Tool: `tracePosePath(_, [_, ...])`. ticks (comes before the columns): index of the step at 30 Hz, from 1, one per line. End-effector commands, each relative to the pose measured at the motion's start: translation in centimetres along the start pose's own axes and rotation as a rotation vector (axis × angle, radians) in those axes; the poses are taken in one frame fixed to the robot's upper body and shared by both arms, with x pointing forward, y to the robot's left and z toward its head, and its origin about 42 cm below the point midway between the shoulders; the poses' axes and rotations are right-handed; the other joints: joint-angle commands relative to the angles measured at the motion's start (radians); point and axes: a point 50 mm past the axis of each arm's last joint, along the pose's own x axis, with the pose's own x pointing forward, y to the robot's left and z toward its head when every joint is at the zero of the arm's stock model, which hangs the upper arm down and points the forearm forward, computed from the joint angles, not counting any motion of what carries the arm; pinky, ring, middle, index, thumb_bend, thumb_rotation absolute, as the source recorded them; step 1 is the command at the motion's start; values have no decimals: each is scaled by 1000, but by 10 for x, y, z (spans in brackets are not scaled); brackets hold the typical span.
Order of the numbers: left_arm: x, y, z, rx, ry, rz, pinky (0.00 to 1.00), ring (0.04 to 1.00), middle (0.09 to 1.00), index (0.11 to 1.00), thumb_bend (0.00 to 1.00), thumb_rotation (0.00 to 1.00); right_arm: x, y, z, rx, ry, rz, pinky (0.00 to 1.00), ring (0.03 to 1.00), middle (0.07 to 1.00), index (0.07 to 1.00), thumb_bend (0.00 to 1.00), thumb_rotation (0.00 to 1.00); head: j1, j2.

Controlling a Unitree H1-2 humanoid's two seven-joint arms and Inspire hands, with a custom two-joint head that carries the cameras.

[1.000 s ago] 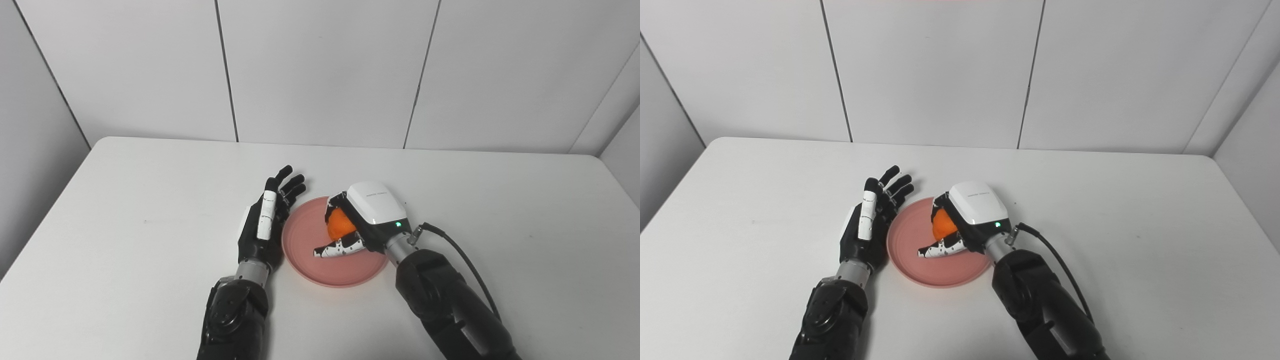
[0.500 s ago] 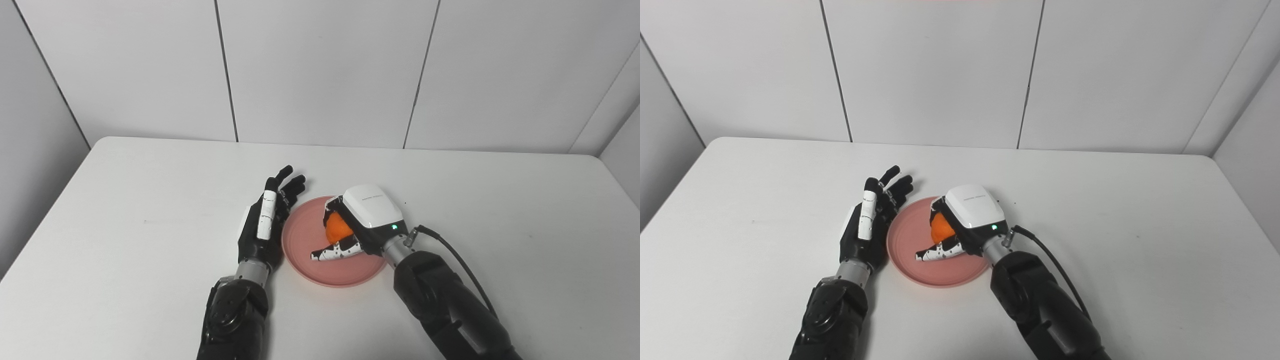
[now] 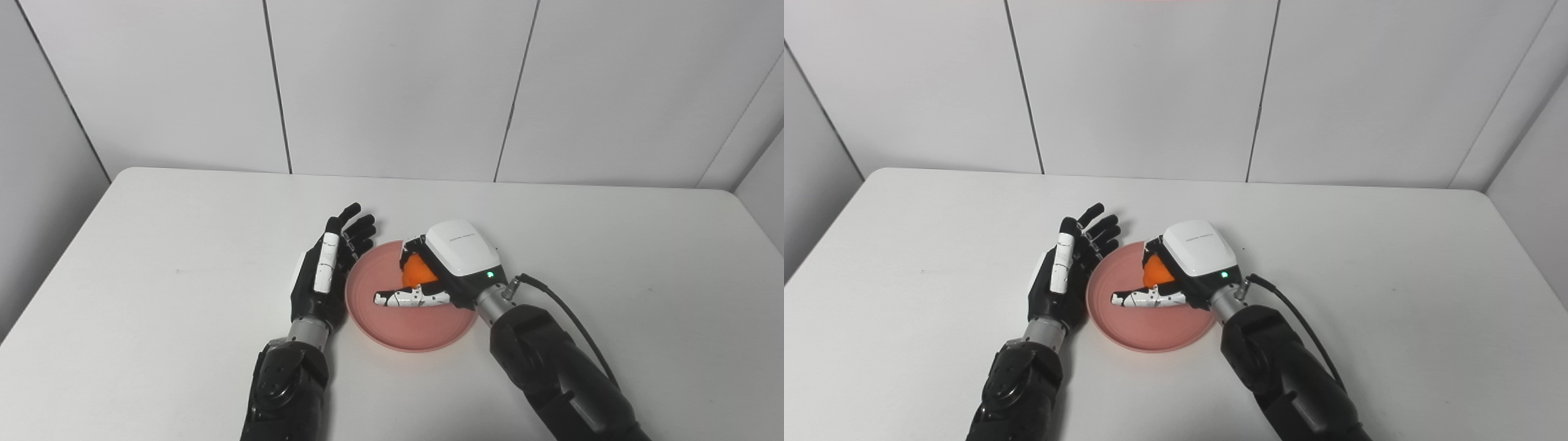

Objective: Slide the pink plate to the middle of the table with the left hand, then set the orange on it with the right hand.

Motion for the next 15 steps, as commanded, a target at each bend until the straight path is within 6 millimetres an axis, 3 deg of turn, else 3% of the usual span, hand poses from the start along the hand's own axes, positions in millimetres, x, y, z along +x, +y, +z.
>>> tracePosePath(1, [-2,3,-9,-6,72,27,933,865,812,811,854,779,9,-25,6,-25,-63,-66,541,622,677,656,923,1000,2,0])
tracePosePath(3, [-1,3,-9,-5,72,25,945,867,815,814,853,785,8,-24,5,-19,-61,-59,577,659,709,686,932,1000,3,0])
tracePosePath(9, [-1,4,-8,-6,72,20,988,870,813,820,851,785,8,-24,2,-19,-57,-52,551,648,708,709,923,1000,2,1])
tracePosePath(15, [-2,5,-8,1,77,15,963,865,813,828,854,800,8,-26,1,-11,-56,-70,648,693,724,714,898,1000,-1,1])
